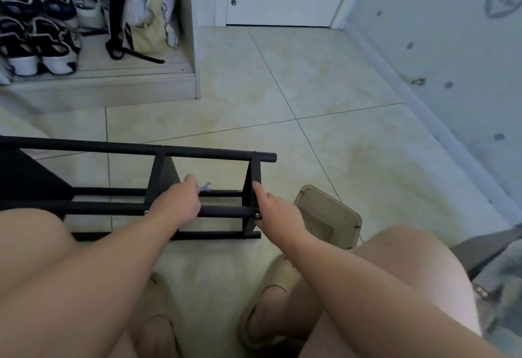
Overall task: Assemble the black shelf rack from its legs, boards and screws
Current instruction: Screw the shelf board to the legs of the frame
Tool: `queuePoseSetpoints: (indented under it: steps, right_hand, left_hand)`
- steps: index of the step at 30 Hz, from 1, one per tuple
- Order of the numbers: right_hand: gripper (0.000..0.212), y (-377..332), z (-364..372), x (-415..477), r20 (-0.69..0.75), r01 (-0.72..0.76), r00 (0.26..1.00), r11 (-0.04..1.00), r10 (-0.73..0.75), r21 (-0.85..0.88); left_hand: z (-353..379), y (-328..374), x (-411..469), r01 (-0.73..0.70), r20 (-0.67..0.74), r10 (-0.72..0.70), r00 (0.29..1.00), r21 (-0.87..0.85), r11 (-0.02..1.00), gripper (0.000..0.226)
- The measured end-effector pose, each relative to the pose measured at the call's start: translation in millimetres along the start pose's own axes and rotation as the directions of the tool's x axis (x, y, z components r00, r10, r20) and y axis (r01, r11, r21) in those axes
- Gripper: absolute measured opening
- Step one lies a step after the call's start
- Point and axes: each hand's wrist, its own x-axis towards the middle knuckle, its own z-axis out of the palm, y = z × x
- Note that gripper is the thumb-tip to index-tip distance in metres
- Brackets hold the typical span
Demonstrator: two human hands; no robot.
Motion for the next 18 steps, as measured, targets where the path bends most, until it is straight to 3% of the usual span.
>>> queuePoseSetpoints:
  steps: [5, 18]
  right_hand:
    - [0.059, -2.5, 17.6, -30.7, 0.042, -0.028, 0.999, 0.999, 0.027, 0.036]
    - [0.067, -9.1, 8.0, -75.6, 0.325, 0.036, 0.943, 0.992, -0.073, 0.119]
  left_hand:
    - [17.5, -0.7, -26.4, -0.027, 0.007, 0.027, 1.0, 0.03, 0.999, 0.009]
    - [27.8, -4.4, -68.0, 0.069, 0.149, -0.082, 0.986, 0.091, 0.994, 0.015]
